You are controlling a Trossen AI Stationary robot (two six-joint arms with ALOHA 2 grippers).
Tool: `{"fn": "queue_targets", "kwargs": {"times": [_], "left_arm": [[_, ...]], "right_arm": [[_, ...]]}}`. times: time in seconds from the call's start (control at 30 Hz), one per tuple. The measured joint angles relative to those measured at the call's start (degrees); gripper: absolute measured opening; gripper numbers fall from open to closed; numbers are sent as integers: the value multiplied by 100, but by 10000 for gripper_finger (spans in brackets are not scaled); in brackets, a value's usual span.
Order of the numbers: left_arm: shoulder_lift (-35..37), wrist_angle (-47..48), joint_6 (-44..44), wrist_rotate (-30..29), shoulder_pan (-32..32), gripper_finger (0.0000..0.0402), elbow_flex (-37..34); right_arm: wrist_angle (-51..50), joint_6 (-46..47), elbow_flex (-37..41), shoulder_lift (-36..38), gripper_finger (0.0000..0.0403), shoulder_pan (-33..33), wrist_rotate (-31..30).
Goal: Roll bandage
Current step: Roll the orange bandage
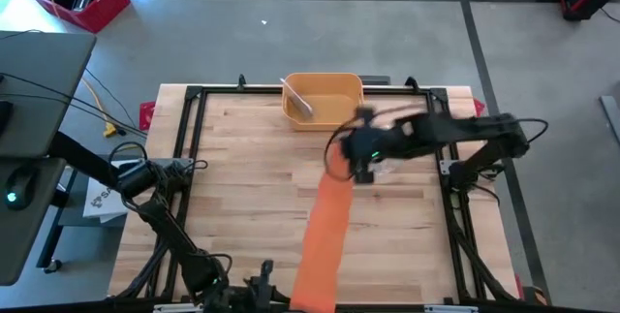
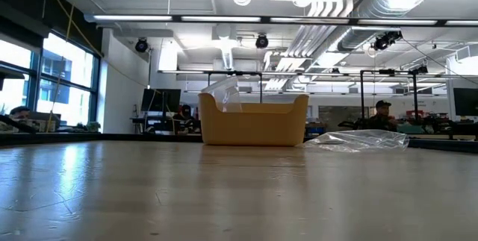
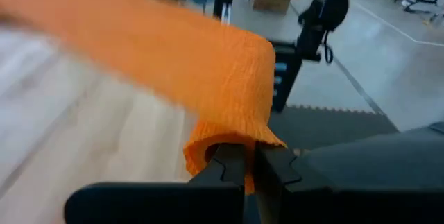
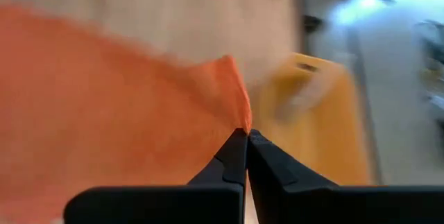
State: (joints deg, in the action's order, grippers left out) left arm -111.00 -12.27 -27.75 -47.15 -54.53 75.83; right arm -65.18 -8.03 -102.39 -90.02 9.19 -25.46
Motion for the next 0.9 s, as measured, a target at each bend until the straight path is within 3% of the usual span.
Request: {"fn": "queue_targets", "kwargs": {"times": [0.2, 0.37, 0.53, 0.73, 0.9], "left_arm": [[4, -13, 299, -433, -101, 1, 157], [4, 82, 103, -744, -181, 1, 156], [4, 113, -48, -905, -89, 1, 156], [4, 201, -50, -1063, 147, 3, 156], [4, 191, -48, -1134, 291, 3, 156]], "right_arm": [[2543, -47, 2533, -2, 0, -59, 1100], [4311, 524, 4354, -2, 0, -51, 1541], [6002, 1090, 5688, -2, 0, 56, 1893], [6725, 1258, 6238, 6, 35, 6, 1913], [5857, 1132, 5788, 245, 110, -204, 1972]]}}
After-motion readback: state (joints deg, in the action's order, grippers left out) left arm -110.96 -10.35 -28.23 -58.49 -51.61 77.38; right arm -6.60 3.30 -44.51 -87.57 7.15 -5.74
